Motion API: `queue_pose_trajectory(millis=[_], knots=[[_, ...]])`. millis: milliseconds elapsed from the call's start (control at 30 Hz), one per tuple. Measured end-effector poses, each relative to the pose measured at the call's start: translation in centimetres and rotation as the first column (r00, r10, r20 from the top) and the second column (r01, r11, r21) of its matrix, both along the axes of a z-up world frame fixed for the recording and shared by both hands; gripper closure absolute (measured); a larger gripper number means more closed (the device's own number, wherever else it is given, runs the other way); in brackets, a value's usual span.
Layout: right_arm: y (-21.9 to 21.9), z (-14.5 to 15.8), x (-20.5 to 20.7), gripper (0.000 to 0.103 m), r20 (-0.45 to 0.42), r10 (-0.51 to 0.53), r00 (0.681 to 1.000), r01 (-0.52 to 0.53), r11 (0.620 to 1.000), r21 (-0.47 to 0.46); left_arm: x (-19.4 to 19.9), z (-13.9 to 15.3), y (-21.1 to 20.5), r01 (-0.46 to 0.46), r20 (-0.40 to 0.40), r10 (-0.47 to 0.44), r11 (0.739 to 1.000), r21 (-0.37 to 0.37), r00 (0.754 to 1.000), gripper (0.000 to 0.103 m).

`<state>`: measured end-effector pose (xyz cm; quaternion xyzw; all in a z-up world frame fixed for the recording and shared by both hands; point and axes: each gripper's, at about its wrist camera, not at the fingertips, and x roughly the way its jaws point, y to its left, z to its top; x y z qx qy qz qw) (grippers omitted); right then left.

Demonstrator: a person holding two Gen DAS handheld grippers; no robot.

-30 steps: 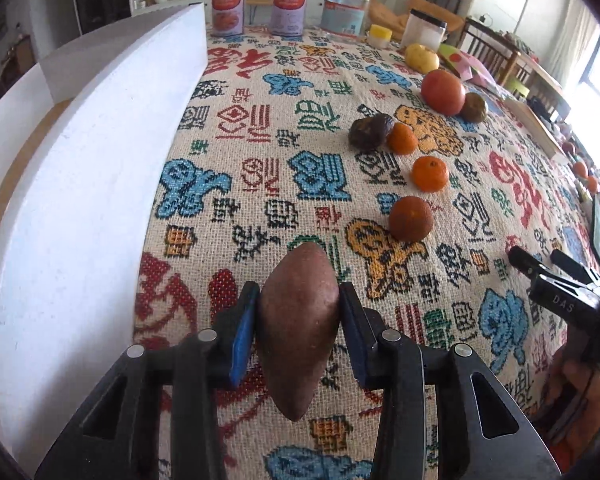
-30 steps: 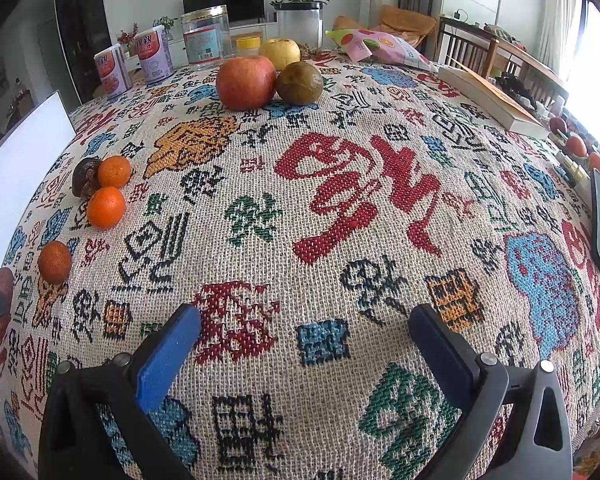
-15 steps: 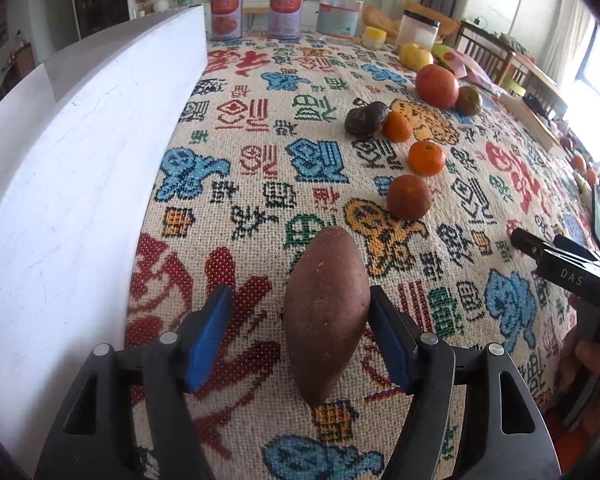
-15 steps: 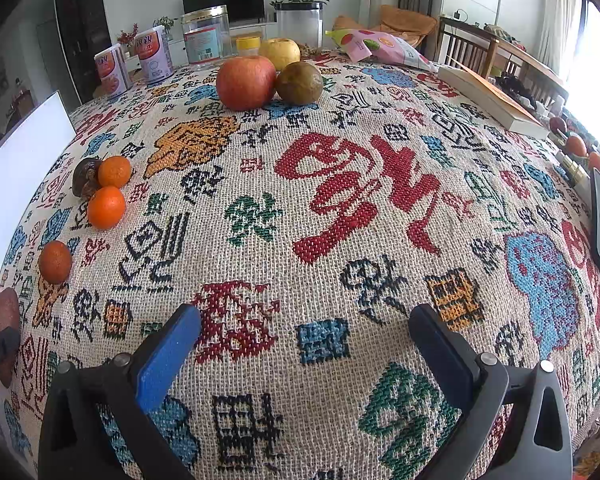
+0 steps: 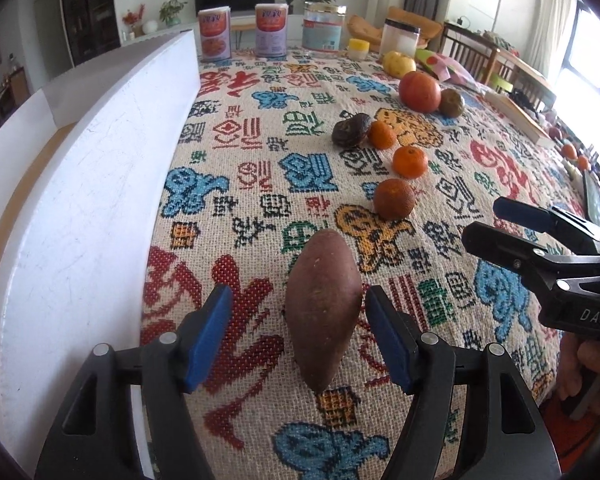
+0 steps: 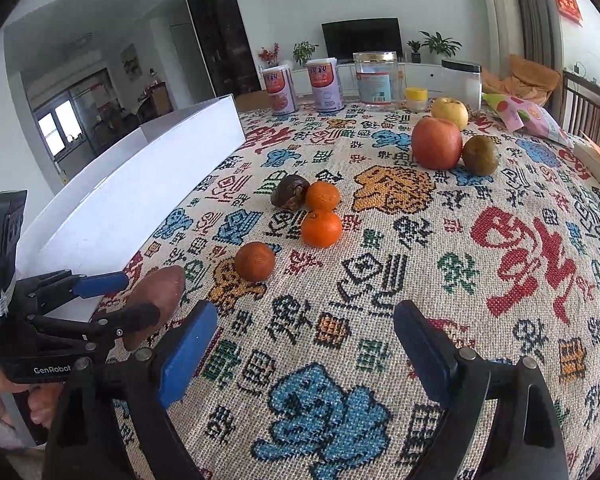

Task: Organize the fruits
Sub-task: 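Grasp a mandarin orange with the right tool while the left tool holds the sweet potato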

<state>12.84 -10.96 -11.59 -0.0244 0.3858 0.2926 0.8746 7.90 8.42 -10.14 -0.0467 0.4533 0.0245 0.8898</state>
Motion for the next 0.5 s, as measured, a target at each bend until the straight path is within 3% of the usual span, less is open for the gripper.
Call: queue_pose_trajectory(millis=[233,333,367,400,433,500], knots=[[5.9,-0.4,3.0,0.045,-0.096,0.118,0.988,-0.122,0.992,-0.035,0.0,0.0,0.2,0.011,-0.007,-0.011,1.0,-0.023,1.0,0.038],[7.9,-1.1,3.8,0.054,-0.117,0.14,0.983,-0.153,0.983,-0.106,0.1,-0.4,0.0,0.026,-0.017,-0.027,0.998,-0.053,1.0,0.048],[8.4,-1.5,4.0,0.056,-0.119,0.14,0.983,-0.156,0.979,-0.132,0.1,-0.5,-0.2,0.033,-0.019,-0.035,0.997,-0.064,0.999,0.058],[8.6,-2.0,4.3,0.064,-0.129,0.136,0.982,-0.155,0.976,-0.15,0.1,-0.5,-0.4,0.036,-0.017,-0.037,0.997,-0.067,0.999,0.062],[8.7,-2.3,4.5,0.073,-0.139,0.127,0.982,-0.149,0.976,-0.161,0.1,-0.5,-0.6,0.033,-0.011,-0.034,0.998,-0.053,0.999,0.062],[8.4,-2.4,4.5,0.074,-0.14,0.119,0.983,-0.139,0.98,-0.141,0.0,-0.5,-0.9,0.031,-0.006,-0.031,0.999,-0.035,0.999,0.062]])
